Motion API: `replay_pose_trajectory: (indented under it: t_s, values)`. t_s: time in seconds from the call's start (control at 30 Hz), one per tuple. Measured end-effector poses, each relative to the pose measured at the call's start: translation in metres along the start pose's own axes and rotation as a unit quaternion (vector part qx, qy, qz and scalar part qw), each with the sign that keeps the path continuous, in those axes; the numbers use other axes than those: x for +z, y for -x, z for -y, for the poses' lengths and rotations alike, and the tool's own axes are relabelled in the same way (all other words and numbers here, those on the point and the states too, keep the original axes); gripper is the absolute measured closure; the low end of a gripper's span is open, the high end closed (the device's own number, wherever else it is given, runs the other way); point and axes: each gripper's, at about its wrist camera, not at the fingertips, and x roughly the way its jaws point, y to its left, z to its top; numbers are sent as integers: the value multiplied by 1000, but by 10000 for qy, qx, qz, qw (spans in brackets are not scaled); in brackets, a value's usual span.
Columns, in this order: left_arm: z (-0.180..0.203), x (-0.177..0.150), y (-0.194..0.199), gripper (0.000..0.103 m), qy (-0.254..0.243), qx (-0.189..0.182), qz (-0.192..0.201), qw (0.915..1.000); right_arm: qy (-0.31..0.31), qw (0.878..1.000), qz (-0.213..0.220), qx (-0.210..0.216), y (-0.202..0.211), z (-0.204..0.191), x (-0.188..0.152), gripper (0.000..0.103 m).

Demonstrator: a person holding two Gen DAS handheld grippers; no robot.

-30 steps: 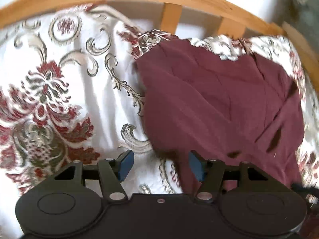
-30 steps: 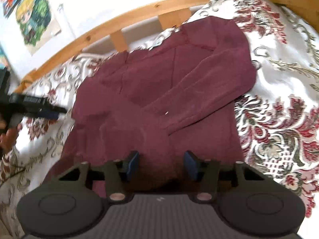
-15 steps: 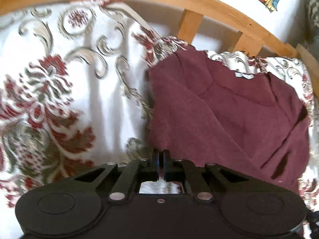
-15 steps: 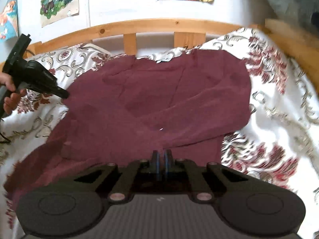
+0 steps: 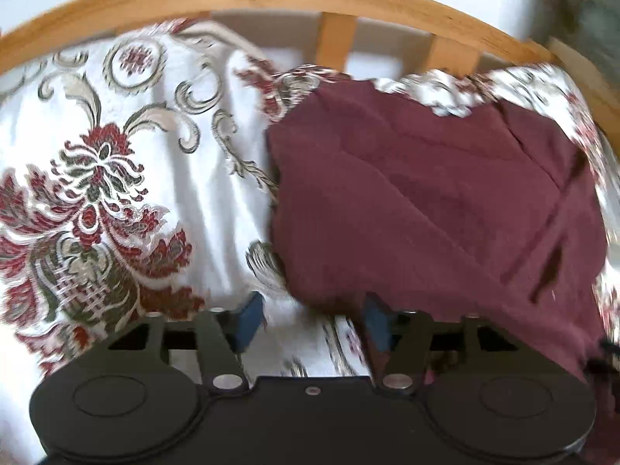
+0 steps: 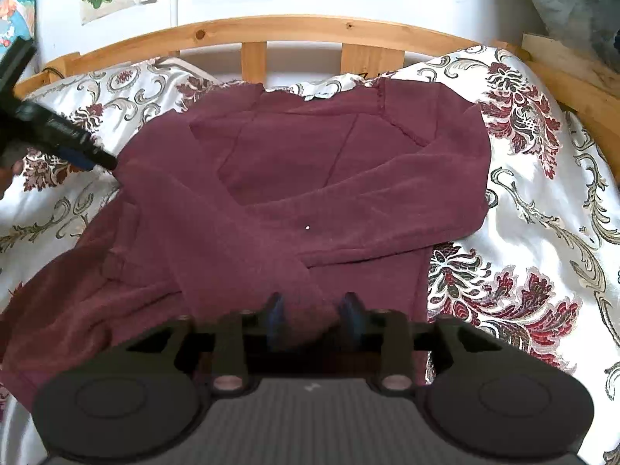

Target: Fold small clothes

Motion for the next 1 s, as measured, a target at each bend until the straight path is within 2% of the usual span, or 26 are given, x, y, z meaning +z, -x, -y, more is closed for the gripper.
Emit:
replay_pose_trajectory:
  t_s: [0.07,0.2,0.27,0.4,0.47,0.57,0.67,0.83,0.93,1.0]
  values:
    - [10,-12,14,28,-225,-28,0,9997,23,10000,47,-10,3,0,0,45]
    - [30,-41,42,19,-696,-185,-77,9974,20,9998,203,-3,16,-2,0,29]
    - [40,-57,56,14,-968,-261,-90,9949,52,9995,306,36,25,-3,0,15]
    - [61,-92,88,5,-1610,-414,-66,9861,366,9984,404,156,51,-9,2,1]
    - [70,-108,101,2,-1974,-494,-7,9791,602,9975,326,191,65,-11,3,0]
    - [86,-133,116,1,-2605,-568,-11,9638,1042,9944,85,146,86,-14,0,0]
    - [100,-159,121,1,-3239,-641,-136,9438,1372,9903,-217,25,107,-15,-10,0]
    - [115,-176,116,4,-3725,-618,-190,9258,1217,9916,-379,-236,132,-13,-34,0]
    - [126,-184,107,8,-3996,-424,-283,9153,1279,9902,-364,-427,141,-13,-43,0]
    - [131,-191,94,13,-4223,26,-441,9054,1390,9885,-326,-493,145,-15,-44,0]
